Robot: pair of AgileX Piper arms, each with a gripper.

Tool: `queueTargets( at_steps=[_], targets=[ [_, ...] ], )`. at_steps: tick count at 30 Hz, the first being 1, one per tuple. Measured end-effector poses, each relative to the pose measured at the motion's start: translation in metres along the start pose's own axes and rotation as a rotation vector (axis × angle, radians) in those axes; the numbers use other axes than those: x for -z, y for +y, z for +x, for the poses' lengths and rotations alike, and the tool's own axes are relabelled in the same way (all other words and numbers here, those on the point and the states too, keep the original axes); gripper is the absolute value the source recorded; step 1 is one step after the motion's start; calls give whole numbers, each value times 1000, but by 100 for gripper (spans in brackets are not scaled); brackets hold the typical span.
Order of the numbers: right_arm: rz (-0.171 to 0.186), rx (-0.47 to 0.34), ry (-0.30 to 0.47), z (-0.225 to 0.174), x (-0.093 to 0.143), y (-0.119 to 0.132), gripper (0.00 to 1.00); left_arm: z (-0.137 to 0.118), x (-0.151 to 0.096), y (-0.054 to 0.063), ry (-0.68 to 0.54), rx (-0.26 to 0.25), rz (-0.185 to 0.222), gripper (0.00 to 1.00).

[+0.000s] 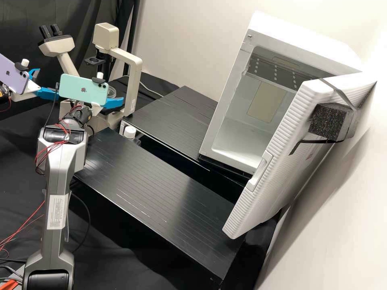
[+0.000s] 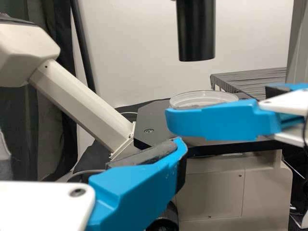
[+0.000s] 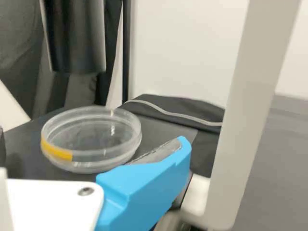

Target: Move the petri dish to the bench.

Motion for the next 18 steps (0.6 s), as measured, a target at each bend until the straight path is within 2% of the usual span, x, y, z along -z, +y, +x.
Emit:
queueTargets(
  at_steps=[4, 9, 13, 18],
  targets=[
    [22, -5, 0, -1, -1, 0, 100, 0, 0, 0, 0, 0, 0, 100],
    [27, -8, -1, -1, -1, 1, 100, 0, 0, 0, 0, 0, 0, 100],
    [52, -20, -2, 3, 2, 2, 100, 0, 0, 0, 0, 0, 0, 100],
    [48, -25, 0, 9, 1, -2, 100, 0, 0, 0, 0, 0, 0, 100]
  ],
)
